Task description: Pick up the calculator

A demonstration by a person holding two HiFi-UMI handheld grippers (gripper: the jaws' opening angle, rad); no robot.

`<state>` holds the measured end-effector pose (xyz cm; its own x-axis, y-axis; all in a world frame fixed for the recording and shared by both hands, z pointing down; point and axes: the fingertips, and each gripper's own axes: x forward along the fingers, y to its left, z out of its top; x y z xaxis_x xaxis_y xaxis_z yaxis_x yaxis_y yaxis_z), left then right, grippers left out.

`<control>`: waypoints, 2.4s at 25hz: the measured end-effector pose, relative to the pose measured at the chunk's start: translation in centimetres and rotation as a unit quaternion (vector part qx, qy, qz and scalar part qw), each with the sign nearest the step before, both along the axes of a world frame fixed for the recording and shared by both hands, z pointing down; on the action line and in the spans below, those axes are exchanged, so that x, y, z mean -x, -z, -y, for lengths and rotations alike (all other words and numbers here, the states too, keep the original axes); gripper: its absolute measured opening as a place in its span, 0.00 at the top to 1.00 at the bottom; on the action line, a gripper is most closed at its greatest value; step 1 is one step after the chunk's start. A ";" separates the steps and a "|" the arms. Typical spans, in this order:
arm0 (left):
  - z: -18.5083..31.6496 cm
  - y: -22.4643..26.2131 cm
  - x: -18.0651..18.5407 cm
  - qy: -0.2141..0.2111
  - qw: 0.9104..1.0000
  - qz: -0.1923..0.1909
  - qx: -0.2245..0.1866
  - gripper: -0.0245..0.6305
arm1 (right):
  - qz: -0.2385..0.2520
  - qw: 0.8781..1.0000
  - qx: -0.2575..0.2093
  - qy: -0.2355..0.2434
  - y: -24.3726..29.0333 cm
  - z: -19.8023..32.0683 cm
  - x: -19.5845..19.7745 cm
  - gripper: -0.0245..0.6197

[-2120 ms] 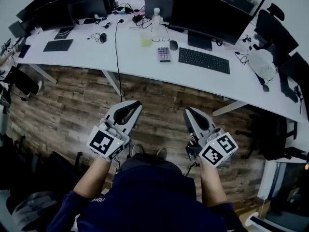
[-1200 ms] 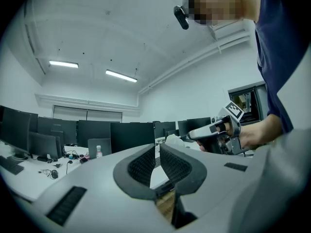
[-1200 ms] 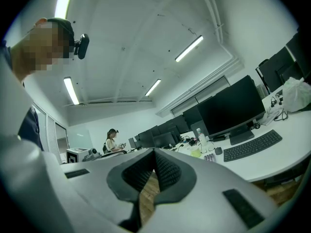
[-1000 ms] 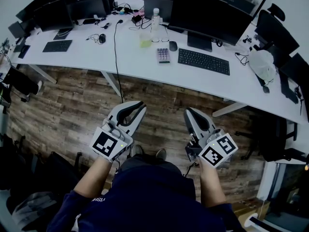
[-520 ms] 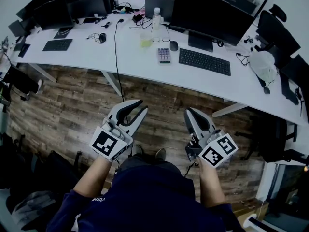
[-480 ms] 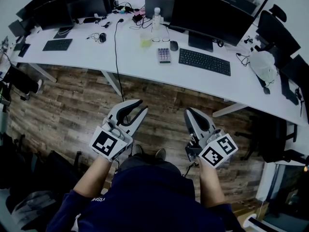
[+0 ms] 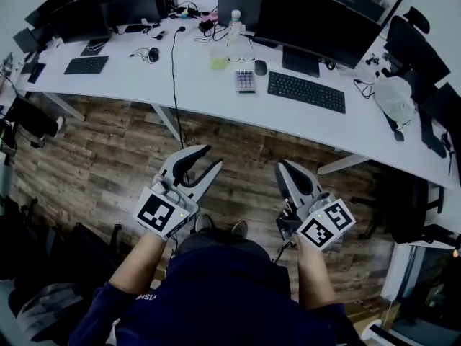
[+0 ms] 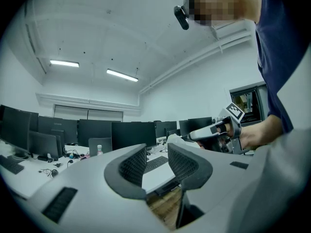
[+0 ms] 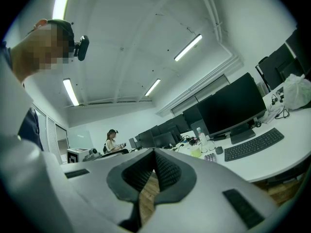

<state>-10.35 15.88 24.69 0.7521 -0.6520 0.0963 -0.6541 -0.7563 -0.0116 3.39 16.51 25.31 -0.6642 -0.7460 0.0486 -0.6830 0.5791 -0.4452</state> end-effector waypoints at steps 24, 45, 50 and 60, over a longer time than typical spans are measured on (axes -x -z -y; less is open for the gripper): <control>-2.3 -0.5 -4.0 0.038 0.999 0.010 0.001 0.67 | 0.004 1.000 0.001 0.024 -1.0 -2.0 -4.7 0.96; 1.3 -0.4 -6.3 0.058 0.998 0.018 -0.013 0.67 | 0.012 0.999 -0.009 0.034 -1.3 1.9 -8.0 0.96; 3.1 -0.9 -6.0 0.059 0.998 0.016 -0.010 0.67 | 0.010 0.999 -0.006 0.034 -1.8 3.7 -7.7 0.96; 8.7 -2.6 -4.3 0.048 0.999 0.010 0.007 0.67 | 0.003 1.000 0.011 0.027 -3.2 9.0 -5.6 0.96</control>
